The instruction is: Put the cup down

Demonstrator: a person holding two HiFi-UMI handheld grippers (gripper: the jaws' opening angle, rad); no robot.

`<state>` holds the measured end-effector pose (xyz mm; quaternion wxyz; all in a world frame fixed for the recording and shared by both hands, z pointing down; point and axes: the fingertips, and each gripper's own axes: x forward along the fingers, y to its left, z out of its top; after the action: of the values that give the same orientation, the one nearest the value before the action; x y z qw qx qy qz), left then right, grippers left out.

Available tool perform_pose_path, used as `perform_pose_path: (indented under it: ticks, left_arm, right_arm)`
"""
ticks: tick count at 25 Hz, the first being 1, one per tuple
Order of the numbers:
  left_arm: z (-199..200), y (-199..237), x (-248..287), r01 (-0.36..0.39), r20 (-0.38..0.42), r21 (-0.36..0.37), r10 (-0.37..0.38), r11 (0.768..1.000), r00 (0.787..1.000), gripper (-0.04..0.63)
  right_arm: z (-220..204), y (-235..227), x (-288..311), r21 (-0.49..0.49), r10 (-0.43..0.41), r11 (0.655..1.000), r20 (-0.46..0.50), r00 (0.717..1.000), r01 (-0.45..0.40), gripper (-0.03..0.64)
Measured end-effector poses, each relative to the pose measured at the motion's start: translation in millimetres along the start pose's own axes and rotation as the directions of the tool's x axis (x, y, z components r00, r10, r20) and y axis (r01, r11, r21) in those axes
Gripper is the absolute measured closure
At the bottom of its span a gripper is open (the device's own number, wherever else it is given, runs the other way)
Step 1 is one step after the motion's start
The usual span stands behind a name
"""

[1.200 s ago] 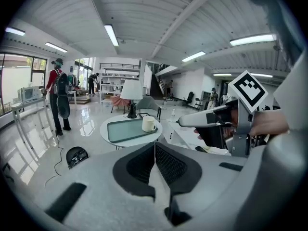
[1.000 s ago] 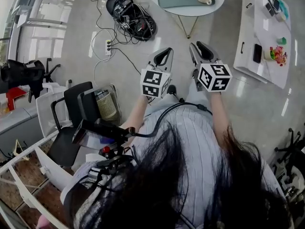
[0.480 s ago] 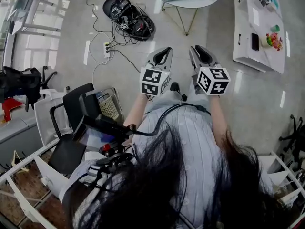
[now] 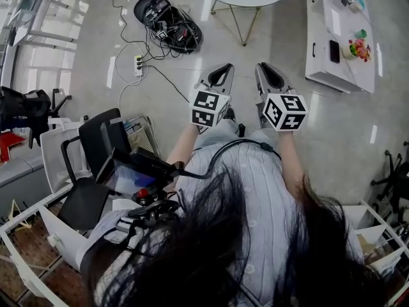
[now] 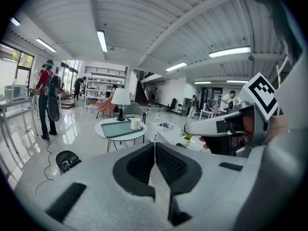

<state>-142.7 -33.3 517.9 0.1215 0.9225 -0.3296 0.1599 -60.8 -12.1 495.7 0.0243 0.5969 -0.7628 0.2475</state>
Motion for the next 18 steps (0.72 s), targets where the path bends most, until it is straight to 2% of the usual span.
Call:
perform_pose_path:
  ticks: [8, 18]
  left_arm:
    - [16.0, -29.4, -1.2, -0.022, 0.032, 0.0, 0.022, 1.0, 0.999, 0.577]
    - [9.2, -87.1, -1.7, -0.007, 0.022, 0.016, 0.007, 1.0, 1.0, 0.578]
  right_arm:
    - [11.2, -10.9, -36.6, -0.013, 0.008, 1.0, 0.021, 1.0, -0.007, 0.558]
    - [4.2, -29.5, -83.3, -0.032, 0.017, 0.999, 0.019, 1.0, -0.017, 0.56]
